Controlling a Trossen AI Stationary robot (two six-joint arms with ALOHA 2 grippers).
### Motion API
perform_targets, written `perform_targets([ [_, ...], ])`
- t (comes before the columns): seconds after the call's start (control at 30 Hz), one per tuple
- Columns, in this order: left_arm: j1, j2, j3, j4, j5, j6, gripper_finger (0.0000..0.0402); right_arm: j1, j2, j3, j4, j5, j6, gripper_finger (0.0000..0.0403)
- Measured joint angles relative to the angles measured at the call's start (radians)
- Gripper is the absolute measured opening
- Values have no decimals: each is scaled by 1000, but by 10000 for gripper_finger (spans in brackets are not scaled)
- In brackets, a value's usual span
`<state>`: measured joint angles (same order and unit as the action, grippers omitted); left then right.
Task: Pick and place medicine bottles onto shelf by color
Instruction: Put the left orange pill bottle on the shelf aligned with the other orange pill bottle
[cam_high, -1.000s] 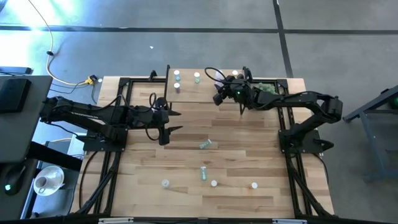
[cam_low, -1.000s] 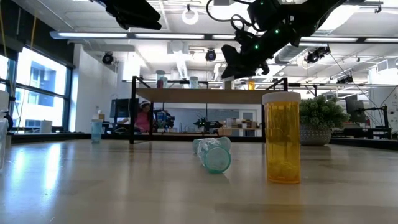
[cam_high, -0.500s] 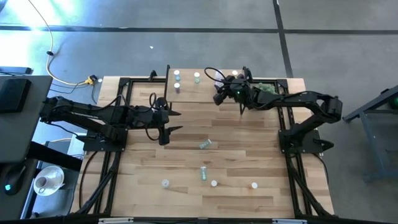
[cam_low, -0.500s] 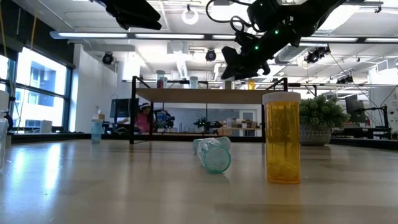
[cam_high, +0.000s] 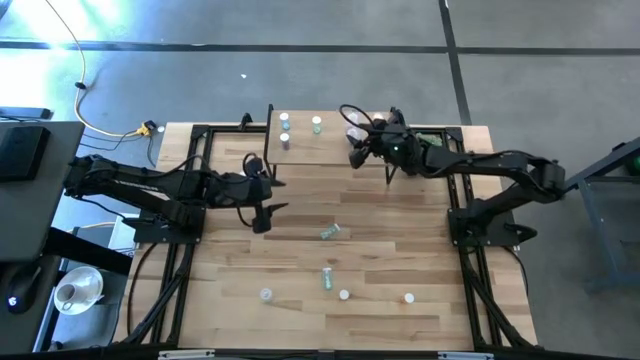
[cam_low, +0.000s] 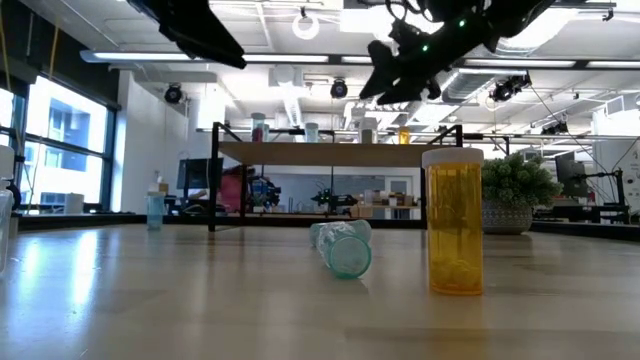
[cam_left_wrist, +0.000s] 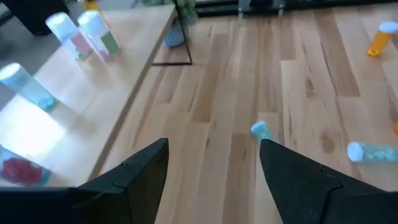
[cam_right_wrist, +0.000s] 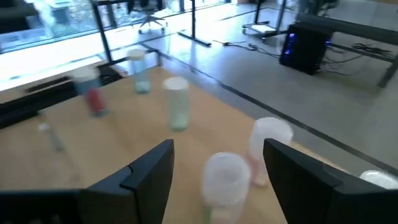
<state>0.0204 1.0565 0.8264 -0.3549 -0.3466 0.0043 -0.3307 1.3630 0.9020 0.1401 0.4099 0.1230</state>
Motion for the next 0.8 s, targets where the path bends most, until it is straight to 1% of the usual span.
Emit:
perform_targets([
  [0.3,-2,0,-89,22,14,-61,243,149,-84,0,-237,-7,0,238],
  [0.53,-2,0,-170,72,20,-107,243,291,-93,0,-384,-178,18,238],
  [0.63,-2,0,-200,107,38,-126,243,356,-93,0,-428,-227,45,238],
  [0.8,-8,0,-219,128,59,-146,243,479,-93,0,-480,-272,61,238],
])
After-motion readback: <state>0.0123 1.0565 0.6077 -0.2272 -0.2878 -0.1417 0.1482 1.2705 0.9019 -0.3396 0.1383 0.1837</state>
